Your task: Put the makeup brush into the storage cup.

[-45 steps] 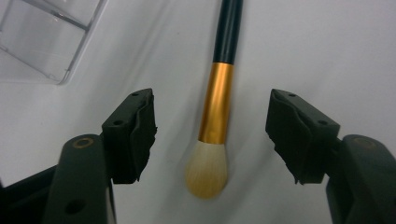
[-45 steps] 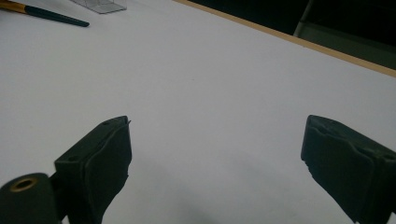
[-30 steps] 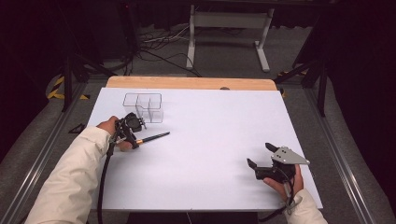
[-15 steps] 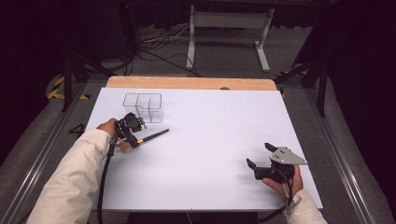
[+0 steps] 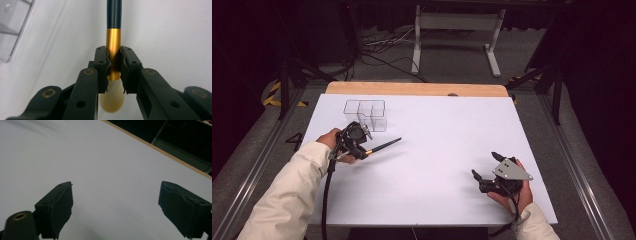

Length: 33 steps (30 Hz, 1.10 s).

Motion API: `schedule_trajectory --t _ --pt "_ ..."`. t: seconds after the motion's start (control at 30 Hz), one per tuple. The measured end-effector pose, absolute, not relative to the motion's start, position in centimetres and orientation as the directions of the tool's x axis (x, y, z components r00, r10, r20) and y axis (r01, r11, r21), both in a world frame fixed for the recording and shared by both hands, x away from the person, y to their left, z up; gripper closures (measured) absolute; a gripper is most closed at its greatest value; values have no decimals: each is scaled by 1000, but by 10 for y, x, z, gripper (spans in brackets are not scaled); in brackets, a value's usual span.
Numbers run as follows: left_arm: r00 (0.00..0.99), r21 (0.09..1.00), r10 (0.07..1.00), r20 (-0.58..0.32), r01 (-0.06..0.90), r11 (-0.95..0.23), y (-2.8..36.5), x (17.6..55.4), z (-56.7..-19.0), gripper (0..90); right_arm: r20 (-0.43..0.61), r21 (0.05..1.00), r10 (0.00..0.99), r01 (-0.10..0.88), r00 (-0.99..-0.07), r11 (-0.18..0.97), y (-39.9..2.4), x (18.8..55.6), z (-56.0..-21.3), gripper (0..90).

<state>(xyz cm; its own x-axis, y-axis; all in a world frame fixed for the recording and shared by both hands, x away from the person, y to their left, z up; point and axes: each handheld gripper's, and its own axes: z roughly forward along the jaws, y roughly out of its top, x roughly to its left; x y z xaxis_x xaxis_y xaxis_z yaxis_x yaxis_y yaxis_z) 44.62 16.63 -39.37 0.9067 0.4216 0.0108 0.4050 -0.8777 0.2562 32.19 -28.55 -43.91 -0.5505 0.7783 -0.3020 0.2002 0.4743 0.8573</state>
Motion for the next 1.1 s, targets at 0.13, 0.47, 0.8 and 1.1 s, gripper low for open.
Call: schedule_trajectory --t 0.13,0.47,0.8,1.1 --pt "913 265 408 6 392 -881 161 443 -392 766 -322 857 776 181 -543 482 -281 321 -437 140" --pt "932 268 361 1 348 -899 141 433 -387 766 -441 821 726 91 -528 564 -254 320 -432 160" --pt "951 260 310 -17 303 -917 112 427 -384 766 -628 708 601 -42 -494 705 -209 319 -430 206" --pt "964 248 265 -37 266 -932 86 426 -383 766 -801 529 410 -198 -436 825 -140 317 -443 276"
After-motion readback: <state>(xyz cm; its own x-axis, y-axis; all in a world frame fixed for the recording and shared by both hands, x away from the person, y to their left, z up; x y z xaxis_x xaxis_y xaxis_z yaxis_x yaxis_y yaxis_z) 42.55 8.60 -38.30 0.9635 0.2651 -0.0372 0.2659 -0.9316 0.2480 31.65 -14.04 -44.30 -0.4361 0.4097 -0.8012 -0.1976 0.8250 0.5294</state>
